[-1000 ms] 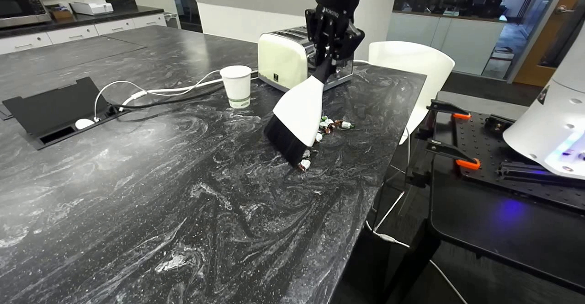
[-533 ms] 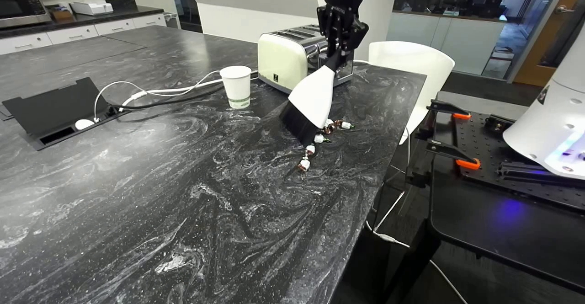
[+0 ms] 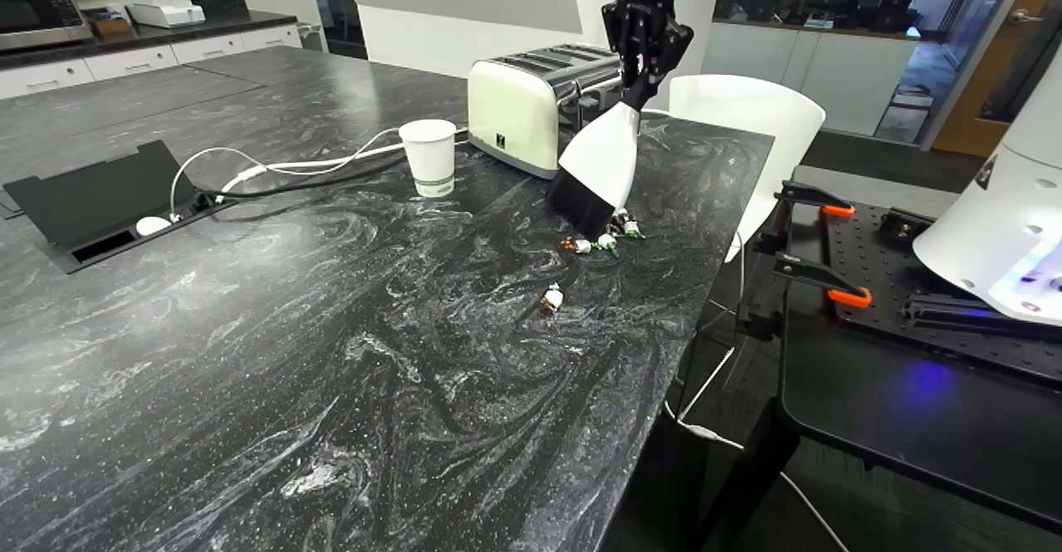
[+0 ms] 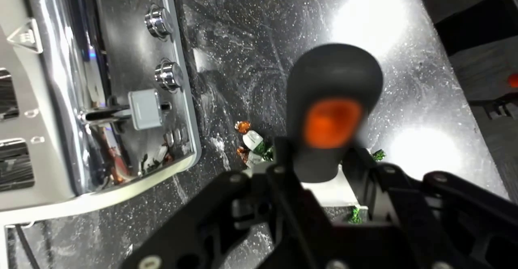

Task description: Pick the brush and sweep the candy on the counter

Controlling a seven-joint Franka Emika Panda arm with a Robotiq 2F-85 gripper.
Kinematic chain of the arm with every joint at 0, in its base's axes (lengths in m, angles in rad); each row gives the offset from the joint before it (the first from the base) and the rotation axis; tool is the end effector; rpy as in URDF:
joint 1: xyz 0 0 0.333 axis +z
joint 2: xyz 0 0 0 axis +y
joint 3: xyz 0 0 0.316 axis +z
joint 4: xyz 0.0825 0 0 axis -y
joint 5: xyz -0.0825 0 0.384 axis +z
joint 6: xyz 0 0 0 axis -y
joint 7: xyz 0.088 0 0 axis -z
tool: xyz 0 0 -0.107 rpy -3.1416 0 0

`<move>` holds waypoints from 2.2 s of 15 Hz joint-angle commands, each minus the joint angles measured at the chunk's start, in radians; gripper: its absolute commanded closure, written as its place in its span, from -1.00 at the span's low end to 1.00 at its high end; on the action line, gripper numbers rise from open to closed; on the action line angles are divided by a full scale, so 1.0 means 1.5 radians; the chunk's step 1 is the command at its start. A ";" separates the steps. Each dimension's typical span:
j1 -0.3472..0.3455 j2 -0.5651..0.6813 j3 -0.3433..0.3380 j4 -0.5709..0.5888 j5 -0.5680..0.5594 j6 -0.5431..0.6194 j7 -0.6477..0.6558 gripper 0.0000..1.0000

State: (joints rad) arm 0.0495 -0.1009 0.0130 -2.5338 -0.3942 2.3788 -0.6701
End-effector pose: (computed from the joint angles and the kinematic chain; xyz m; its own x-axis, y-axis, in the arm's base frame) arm 0.4449 0.0238 0.3068 0.5181 0.8247 -0.2269 0.8553 -0.4986 0.1406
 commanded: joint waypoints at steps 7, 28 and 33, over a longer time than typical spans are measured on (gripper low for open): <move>0.055 -0.138 -0.006 -0.037 0.242 -0.009 -0.212 0.76; 0.110 -0.099 0.116 -0.109 -0.004 0.179 0.103 0.76; 0.100 -0.079 0.108 -0.105 -0.025 0.165 0.099 0.76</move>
State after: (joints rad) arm 0.2140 -0.2302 0.1820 -2.7088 -0.3913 2.6504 -0.5292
